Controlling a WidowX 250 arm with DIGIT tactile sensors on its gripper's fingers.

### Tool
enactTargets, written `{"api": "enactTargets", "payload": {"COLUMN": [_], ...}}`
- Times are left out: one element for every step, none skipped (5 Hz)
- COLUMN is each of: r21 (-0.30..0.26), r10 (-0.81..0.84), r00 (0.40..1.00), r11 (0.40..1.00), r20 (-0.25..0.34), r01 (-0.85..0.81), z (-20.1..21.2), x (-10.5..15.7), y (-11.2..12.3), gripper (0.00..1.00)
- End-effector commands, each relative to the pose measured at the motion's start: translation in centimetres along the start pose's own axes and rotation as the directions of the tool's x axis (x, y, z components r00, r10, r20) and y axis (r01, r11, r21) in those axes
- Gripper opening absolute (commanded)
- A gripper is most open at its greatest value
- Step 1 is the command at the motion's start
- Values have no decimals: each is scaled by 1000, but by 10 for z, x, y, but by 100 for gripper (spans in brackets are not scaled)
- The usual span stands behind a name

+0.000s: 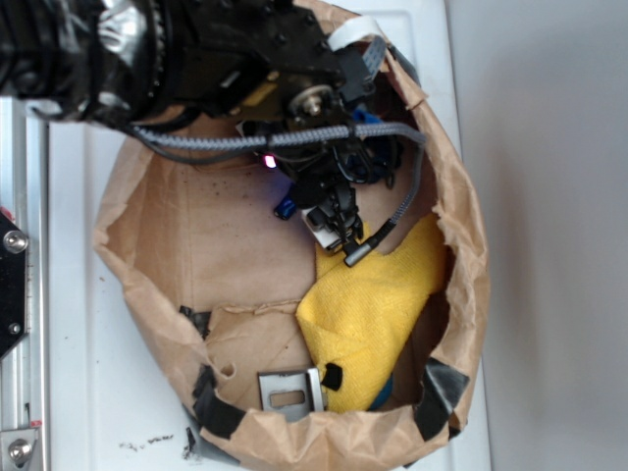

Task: Grab the blue rope.

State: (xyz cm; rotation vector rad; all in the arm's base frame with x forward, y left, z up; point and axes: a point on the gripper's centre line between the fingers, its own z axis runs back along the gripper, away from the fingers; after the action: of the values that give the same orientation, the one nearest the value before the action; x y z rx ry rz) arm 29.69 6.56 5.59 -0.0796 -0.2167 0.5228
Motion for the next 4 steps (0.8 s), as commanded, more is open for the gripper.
{"api": "enactTargets", "payload": {"r21": [12,12,12,-40], "r10": [10,10,10,-10], "r00": [998,998,998,997], "r11": [1000,1000,1000,999], "r20": [61,61,61,74], "r01": [-11,-11,-11,13], "z": [22,22,22,21], "x": [15,15,15,9], "y": [2,2,2,0], "gripper": [100,100,100,100]}}
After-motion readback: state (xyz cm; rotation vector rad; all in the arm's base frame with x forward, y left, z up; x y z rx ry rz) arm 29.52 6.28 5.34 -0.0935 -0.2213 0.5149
